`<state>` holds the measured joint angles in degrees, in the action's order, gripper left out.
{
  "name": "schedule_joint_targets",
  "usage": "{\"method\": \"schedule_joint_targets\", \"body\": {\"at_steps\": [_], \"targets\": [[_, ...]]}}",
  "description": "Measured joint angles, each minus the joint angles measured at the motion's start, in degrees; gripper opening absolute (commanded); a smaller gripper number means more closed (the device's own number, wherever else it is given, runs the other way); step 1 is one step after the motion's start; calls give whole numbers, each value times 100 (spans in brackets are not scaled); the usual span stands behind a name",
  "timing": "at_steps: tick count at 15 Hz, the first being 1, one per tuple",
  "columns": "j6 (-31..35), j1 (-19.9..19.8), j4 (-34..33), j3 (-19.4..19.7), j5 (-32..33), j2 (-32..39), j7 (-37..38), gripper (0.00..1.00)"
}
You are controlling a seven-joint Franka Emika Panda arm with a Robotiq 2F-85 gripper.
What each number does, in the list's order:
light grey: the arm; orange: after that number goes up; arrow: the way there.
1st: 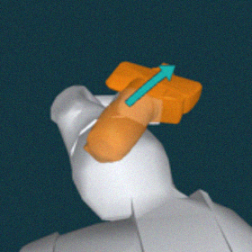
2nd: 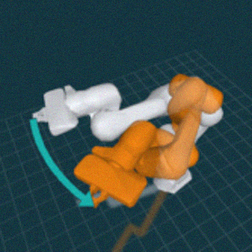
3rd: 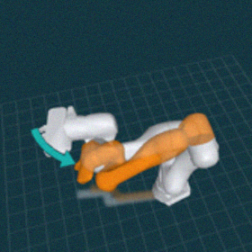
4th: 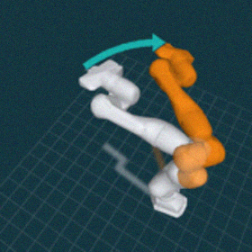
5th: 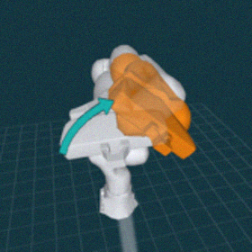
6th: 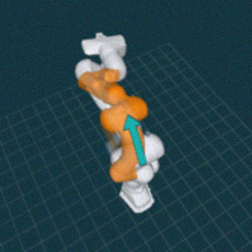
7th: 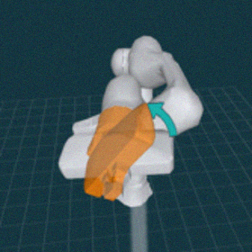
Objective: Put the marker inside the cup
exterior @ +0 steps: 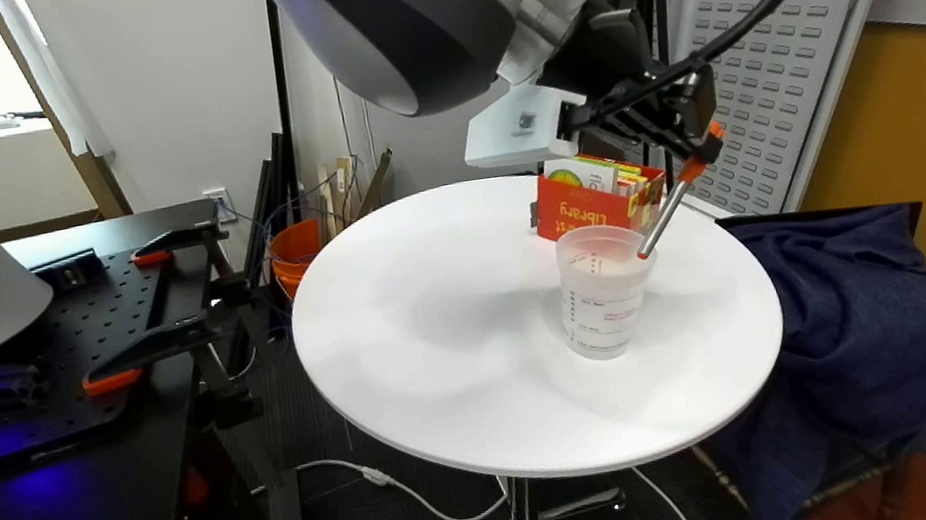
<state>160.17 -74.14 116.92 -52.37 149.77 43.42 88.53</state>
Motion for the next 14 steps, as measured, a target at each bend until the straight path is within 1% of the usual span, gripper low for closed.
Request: {"method": "schedule_joint_targets", "body": {"at_steps": [4, 6, 9, 14], "targets": [[-206, -654, 246, -706, -3, 251, -489, 4], [-210, -890, 335, -940, -6, 410, -759, 4], [-209, -1113, 458, -1099, -7, 662, -1127, 4], [-176, -1281, 544, -1137, -8, 1103, -1744, 4]]}}
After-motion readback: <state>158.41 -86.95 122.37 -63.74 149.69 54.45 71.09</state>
